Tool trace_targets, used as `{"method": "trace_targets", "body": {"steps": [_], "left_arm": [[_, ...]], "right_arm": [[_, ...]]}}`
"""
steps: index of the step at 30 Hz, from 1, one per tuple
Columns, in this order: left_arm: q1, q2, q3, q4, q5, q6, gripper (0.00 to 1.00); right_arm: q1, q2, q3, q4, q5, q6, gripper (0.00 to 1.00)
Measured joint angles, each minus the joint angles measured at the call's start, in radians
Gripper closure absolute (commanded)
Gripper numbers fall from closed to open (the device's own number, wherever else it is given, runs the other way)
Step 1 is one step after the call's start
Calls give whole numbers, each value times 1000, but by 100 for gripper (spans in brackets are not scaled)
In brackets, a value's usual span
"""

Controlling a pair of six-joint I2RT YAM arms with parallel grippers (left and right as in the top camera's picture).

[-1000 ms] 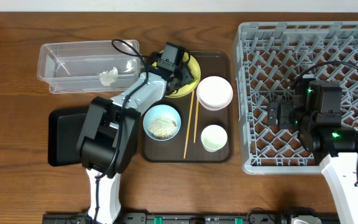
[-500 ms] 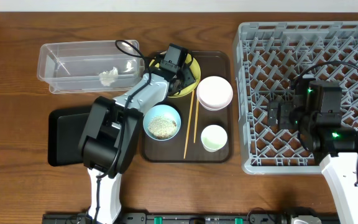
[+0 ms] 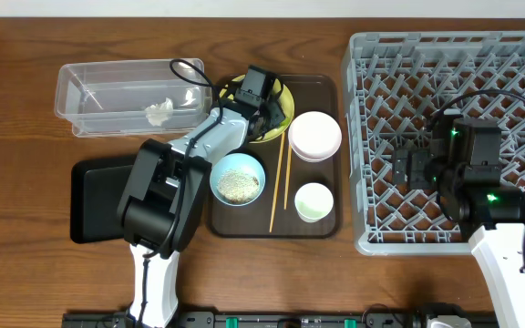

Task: Sort waste into correct bins and load items into the dishwasher rack
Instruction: 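Move the wrapper left and drop it into the clear container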

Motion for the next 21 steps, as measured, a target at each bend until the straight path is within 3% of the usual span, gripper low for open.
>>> {"method": "trace_targets", "body": {"steps": [9,16,21], "left_arm": [[51,-47,0,-41,0,165,94],[139,-251,0,-116,0,334,94],[254,-372,0,-180,-1,393,94]], "right_arm": [[0,0,0,-1,0,0,1],[0,0,0,-2,0,0,1],[0,0,0,-2,0,0,1]]}}
